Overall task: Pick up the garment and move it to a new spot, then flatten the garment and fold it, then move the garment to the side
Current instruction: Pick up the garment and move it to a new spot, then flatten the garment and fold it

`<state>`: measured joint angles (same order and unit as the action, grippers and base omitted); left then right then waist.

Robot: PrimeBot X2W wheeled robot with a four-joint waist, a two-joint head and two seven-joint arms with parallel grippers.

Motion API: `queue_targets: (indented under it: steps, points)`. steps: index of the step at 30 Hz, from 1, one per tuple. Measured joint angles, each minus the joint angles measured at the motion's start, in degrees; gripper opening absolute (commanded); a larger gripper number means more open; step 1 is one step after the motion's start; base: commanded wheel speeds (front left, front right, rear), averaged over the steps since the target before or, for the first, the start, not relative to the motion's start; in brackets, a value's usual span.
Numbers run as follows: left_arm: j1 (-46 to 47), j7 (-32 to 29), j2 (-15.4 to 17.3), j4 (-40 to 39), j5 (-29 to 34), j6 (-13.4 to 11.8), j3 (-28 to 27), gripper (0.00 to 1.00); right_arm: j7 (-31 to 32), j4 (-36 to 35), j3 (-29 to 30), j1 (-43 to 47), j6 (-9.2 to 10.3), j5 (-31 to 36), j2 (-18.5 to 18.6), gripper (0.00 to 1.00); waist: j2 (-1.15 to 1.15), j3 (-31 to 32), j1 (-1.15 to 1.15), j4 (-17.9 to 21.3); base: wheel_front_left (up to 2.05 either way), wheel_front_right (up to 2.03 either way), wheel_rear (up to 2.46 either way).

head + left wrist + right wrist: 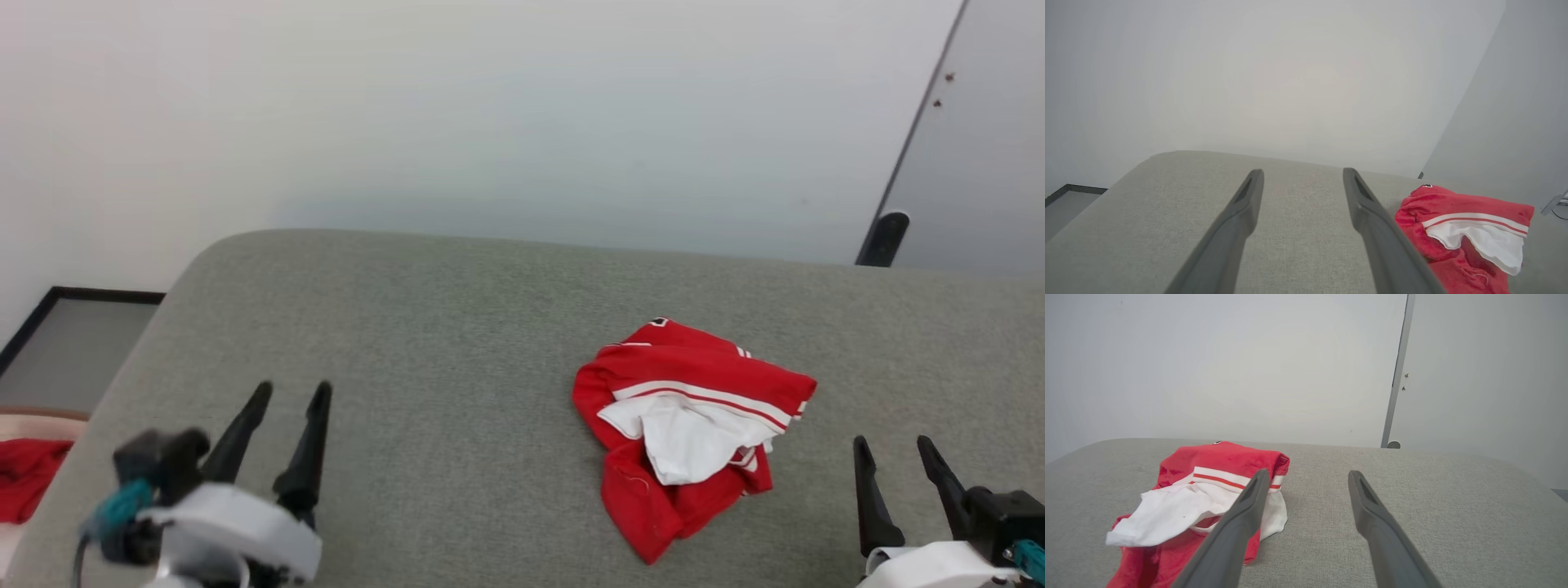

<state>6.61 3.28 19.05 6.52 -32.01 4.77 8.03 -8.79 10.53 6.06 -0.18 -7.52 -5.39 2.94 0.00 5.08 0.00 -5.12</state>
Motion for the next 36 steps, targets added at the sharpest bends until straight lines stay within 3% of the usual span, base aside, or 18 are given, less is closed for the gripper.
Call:
queue_targets:
  steps: [6,16,31,36]
  points:
    - [-3.98,6.11,0.05,-0.53,1.75,-1.87,-1.87,1.0,-0.78,-0.73,0.51,0.9,0.0,0.34,0.01,1.0,0.0,0.47,0.0,-1.54,0.0,0.0,0.0]
    - [-5.5,7.58,-0.03,-1.24,2.25,-3.35,-2.42,1.0,-1.3,-0.74,0.02,0.9,0.0,0.52,0.01,1.0,0.0,0.38,0.0,-2.44,0.0,0.0,0.0]
    - [-3.76,5.2,-0.01,-2.68,1.86,-3.71,-0.63,1.0,-1.62,-0.57,2.93,0.15,0.0,0.86,0.0,1.0,0.0,-0.95,0.0,3.0,0.0,0.0,0.0]
    - [-1.08,-2.63,-0.93,-2.92,-2.31,-2.07,1.59,1.0,-1.87,-0.57,2.92,-0.46,0.0,0.46,0.01,1.0,0.0,-1.92,0.0,5.74,0.0,0.0,0.0]
